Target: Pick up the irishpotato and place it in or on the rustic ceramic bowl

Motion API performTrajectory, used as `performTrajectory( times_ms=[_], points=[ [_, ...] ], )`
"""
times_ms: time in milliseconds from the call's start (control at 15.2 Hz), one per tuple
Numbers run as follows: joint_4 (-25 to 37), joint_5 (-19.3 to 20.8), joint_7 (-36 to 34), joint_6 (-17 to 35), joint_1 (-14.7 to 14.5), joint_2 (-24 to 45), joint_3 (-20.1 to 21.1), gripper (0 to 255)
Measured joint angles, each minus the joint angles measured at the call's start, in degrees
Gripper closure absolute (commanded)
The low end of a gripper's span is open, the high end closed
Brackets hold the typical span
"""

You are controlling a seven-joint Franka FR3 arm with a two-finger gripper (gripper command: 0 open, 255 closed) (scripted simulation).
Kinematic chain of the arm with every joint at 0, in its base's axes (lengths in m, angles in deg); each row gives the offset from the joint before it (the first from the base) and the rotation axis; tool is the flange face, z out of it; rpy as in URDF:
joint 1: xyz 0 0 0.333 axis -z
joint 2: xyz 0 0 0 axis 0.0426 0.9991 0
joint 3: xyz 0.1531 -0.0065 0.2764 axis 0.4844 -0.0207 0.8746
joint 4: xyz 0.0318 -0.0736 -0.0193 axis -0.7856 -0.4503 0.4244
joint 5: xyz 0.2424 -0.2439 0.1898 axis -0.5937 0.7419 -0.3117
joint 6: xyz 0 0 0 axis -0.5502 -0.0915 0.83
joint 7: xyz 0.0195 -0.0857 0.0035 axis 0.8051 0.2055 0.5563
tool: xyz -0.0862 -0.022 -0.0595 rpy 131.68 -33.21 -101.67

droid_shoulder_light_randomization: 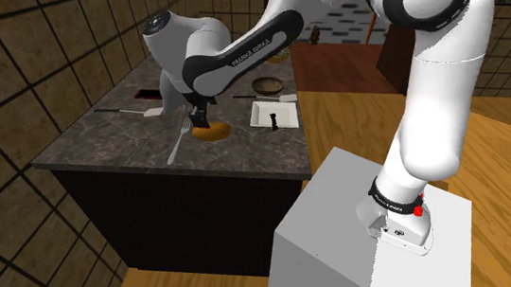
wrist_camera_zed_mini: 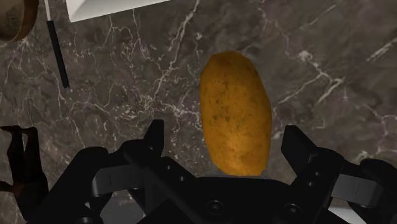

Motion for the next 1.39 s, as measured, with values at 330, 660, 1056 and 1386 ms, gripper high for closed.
performTrajectory(
  times_ms=[330, 660, 1056, 1386],
  points=[
    [8.8, 6.9, -1.3, -1.6, -3.9, 10.7, -0.3, 0],
    [8.0, 8.6, -1.8, 1.1, -3.5, 12.8, -1.1, 0],
    [7.3, 9.2, -2.2, 2.5, -3.2, 13.4, -1.5, 0],
    [7.3, 9.2, -2.2, 2.6, -3.2, 13.4, -1.5, 255]
  ],
)
